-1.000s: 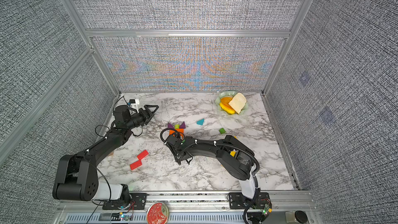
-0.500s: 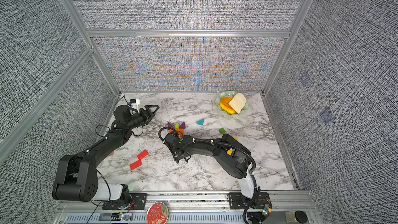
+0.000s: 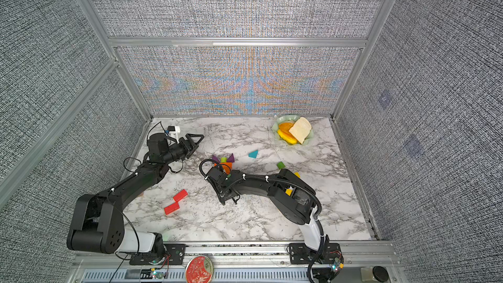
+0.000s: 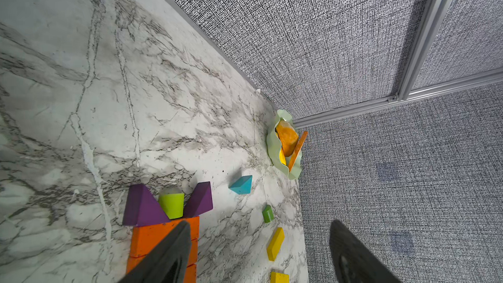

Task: Assemble a carrot with building blocks
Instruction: Assemble the building block at the center of the board.

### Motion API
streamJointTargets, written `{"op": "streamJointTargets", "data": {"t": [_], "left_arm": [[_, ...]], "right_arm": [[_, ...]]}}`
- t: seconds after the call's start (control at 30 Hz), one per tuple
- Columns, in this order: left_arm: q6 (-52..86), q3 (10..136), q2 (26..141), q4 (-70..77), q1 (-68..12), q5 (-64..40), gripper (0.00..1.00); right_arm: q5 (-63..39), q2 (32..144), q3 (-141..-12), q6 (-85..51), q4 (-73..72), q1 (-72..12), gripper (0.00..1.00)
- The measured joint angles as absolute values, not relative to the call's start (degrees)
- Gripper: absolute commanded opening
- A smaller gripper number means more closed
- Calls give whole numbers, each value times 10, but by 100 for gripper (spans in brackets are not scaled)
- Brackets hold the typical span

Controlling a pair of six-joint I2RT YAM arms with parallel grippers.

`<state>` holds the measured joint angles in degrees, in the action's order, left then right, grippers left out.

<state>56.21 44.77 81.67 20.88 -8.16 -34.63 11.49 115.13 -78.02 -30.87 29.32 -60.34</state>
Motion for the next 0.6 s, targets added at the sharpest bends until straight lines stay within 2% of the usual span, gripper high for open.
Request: {"op": "streamJointTargets", "data": {"t": [0.6], "left_arm": [[562, 448, 820, 209, -86, -347, 81]], "right_arm": [[115, 1169, -806, -306, 298, -598, 35]]}}
